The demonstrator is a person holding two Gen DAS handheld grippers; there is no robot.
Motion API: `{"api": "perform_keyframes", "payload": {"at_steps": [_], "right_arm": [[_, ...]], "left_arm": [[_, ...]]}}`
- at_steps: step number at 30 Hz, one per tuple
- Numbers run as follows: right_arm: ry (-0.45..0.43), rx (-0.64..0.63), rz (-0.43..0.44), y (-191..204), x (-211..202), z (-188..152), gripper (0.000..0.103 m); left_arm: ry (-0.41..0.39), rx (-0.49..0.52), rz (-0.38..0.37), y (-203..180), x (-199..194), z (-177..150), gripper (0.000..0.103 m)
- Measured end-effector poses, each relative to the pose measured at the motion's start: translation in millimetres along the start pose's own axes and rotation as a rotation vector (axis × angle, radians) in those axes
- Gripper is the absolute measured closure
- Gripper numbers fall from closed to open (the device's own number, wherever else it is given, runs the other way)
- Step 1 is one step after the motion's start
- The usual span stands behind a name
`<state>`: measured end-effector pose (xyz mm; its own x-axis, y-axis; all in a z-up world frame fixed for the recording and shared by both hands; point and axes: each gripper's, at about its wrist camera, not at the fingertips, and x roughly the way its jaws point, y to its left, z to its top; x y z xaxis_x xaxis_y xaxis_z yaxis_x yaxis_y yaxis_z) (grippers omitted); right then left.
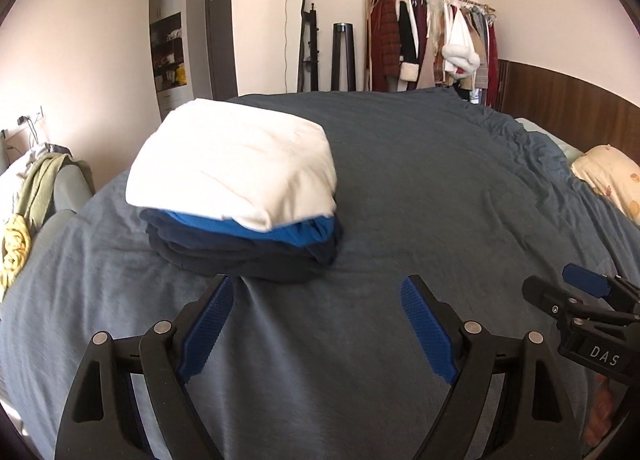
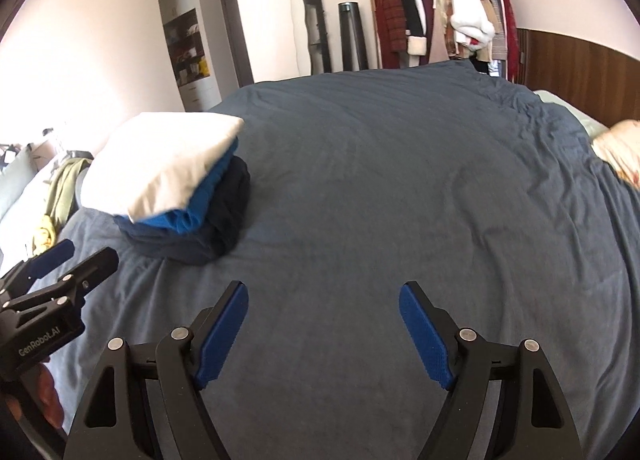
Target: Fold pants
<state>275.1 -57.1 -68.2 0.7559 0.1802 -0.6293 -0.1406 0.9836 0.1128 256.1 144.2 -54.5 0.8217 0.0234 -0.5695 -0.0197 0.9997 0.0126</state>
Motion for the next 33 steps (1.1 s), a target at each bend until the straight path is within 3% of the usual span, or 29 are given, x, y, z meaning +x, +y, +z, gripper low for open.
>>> {"api": "perform_keyframes", "payload": {"at_steps": [11, 14, 23, 33], "right_arm": [[-0.114, -0.004, -0.013, -10, -61, -47, 0.024], [-0.130, -0.006, -0.009, -10, -82, -57, 0.024], [-0.167, -0.015, -0.005, -12, -139, -76, 0.024], [-0.205, -0.036, -0.018, -9, -174, -85, 0.024]], "left_arm": [[-0.088, 0.060, 0.022, -15, -69, -37, 0.017], [-0.115, 0.062, 0.043, -17, -96, -42, 0.013], [-0.131, 0.044, 0.045, -23, -149, -52, 0.010], [-0.131, 0.036, 0.048, -25, -178, -59, 0.009]]}}
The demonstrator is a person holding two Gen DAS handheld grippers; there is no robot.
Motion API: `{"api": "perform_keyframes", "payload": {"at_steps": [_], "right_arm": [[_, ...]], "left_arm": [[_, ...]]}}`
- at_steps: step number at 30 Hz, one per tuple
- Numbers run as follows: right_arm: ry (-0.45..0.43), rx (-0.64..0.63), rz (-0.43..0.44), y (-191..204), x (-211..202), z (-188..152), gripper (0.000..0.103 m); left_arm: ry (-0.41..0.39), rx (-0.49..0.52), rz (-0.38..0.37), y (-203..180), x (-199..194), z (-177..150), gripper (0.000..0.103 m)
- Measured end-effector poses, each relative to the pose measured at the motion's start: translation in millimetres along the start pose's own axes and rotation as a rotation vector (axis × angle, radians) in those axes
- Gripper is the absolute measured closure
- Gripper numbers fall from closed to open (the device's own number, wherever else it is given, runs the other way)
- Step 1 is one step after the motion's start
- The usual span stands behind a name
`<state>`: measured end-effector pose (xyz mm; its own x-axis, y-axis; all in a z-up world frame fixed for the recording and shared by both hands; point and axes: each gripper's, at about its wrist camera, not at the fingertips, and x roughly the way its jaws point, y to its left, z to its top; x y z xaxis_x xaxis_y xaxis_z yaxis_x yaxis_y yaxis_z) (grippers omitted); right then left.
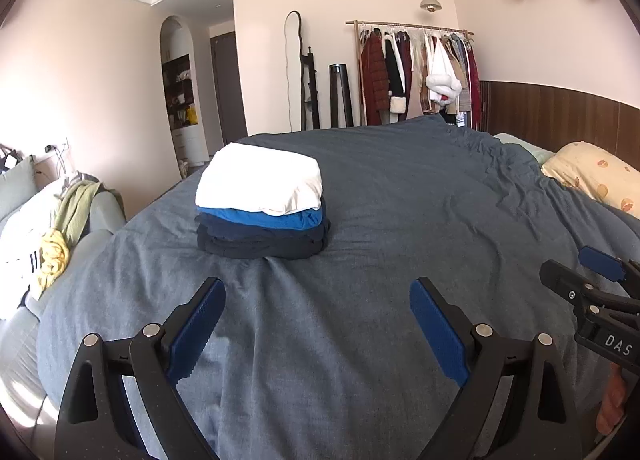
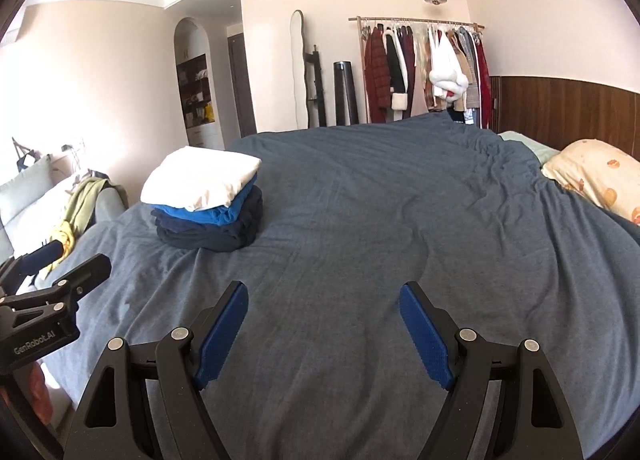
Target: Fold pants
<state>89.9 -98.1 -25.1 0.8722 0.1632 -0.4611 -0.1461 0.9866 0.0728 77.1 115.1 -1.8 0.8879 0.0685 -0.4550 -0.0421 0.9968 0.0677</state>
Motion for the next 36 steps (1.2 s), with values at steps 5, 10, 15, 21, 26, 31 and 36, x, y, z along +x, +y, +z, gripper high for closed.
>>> {"api": "perform_keyframes", "payload": {"at_steps": [5, 10, 15, 21, 26, 31, 36], "right_arm": [[-0.004, -0.006, 0.003, 2, -7, -2, 0.024], [-0.009, -0.011, -0.002, 3, -10, -2, 0.024], [-0.008, -0.011, -0.005, 6, -13, -4, 0.024], [-0.007, -0.012, -0.007, 6, -13, -4, 0.024], [-0.009, -0.018, -0.009, 7, -14, -6, 0.024], [-0.011, -0.020, -0.005, 9, -14, -6, 0.024], [-0.016, -0.020, -0.004, 8, -16, -7, 0.024]], "left_arm": [[0.012, -0.028, -0.007, 4, -4, -2, 0.006], [0.009, -0.005, -0.005, 3, -8, -5, 0.003], [0.010, 0.005, -0.016, 1, -9, -6, 0.000], [-0.021, 0.027, 0.012, -1, -15, -8, 0.000], [-0.021, 0.013, 0.006, 1, -17, -7, 0.000], [-0.031, 0.002, 0.009, 4, -20, -8, 0.000], [-0.035, -0.001, 0.016, 3, -24, -8, 0.000]]}}
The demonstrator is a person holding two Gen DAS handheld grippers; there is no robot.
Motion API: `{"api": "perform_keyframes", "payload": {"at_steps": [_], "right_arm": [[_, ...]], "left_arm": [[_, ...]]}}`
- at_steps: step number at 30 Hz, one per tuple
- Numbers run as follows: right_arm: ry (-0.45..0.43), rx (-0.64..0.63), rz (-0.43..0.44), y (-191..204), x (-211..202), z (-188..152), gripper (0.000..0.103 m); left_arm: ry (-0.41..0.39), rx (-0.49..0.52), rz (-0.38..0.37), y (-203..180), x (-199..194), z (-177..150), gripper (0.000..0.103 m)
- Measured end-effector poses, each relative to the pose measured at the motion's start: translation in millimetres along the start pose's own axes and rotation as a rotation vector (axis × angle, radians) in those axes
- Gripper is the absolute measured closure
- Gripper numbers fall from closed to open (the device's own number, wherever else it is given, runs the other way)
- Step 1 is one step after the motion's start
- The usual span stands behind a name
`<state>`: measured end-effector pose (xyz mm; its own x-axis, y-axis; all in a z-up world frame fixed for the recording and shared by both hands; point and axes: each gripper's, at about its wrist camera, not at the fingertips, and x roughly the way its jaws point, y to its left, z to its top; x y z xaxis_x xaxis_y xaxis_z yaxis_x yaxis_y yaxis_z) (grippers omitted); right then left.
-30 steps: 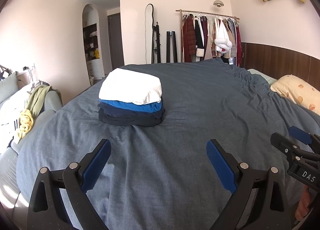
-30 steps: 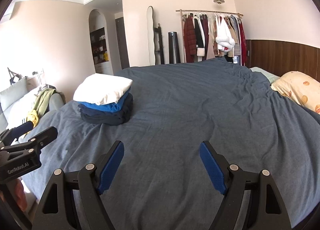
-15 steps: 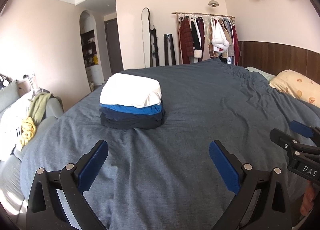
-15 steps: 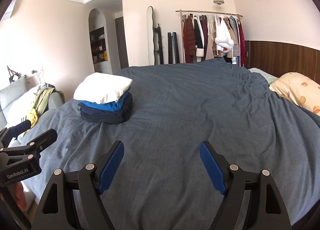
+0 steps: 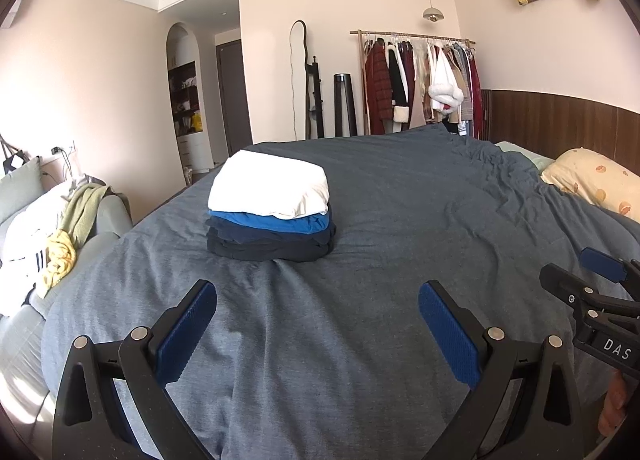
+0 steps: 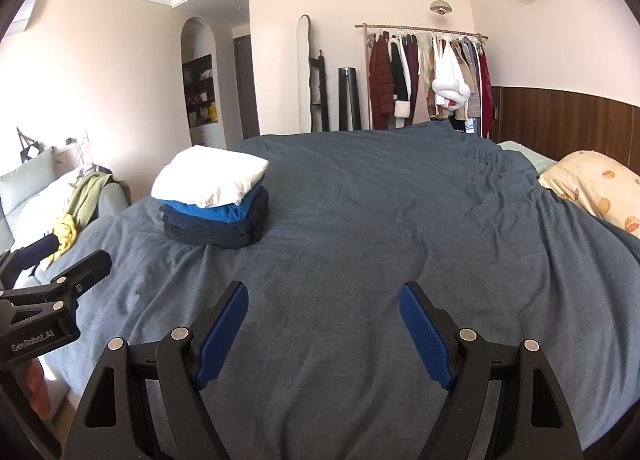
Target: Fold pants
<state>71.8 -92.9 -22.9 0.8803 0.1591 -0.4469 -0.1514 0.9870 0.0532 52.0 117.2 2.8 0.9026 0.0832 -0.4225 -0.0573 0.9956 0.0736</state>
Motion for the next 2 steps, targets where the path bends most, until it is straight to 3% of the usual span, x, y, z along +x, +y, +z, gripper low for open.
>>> {"api": "perform_keyframes", "payload": {"at_steps": [2], "right_arm": [[0.001, -0.002, 0.001, -0.5, 0.3, 0.2, 0.024]], "left_arm": [[0.001, -0.001, 0.001, -0.3, -0.5, -0.1, 0.000]]}}
